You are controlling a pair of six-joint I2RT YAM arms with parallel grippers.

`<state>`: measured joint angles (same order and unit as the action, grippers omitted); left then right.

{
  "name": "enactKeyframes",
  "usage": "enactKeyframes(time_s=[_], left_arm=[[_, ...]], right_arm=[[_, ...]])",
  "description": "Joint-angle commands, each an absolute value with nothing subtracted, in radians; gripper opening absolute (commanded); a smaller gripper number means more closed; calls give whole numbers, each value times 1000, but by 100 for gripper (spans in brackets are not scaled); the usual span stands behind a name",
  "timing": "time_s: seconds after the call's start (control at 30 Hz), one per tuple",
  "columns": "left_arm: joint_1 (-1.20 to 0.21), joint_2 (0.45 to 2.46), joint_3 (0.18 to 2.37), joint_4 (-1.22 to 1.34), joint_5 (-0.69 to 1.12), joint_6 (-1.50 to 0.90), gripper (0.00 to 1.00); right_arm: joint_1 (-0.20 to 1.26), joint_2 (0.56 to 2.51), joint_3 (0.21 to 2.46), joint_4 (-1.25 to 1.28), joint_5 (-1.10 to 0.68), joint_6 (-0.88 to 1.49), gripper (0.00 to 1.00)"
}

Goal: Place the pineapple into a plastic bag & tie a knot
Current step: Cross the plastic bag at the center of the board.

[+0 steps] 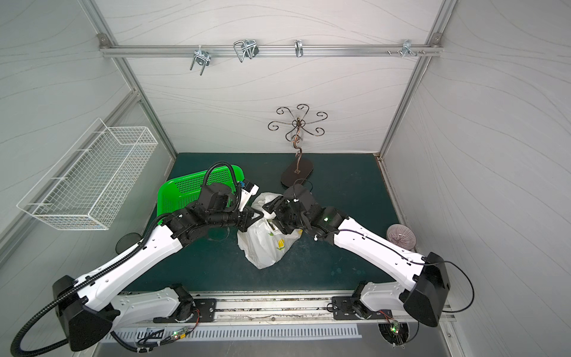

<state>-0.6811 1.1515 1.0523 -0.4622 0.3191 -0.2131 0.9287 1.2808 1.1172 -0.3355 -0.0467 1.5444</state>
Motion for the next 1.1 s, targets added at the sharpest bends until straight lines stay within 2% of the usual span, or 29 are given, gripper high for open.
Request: enactKeyframes(time_s=[0.0,0.33,0.57,0.83,1.0,1.07], left_arm=[[-680,1144,1070,-418,371,-203,0],[-688,1144,1059,-404,431,-204,0],[-714,1126,1033,-376,472,-204,0],[-745,1092,1012,-343,527,-180,0],[-750,1071,985,-316,555,-184,5],[-753,1071,987,-313,566,-181,7]], right_arm=[[914,1311,1126,-255,-69,1523,67],[908,1377,1154,-161,-106,1492,56],[904,1386,1161,-138,-129,1495,54],[890,1360,1132,-172,-117,1489,42],[890,1354,1115,-172,-126,1486,38],[890,1352,1112,-172,-129,1482,32]])
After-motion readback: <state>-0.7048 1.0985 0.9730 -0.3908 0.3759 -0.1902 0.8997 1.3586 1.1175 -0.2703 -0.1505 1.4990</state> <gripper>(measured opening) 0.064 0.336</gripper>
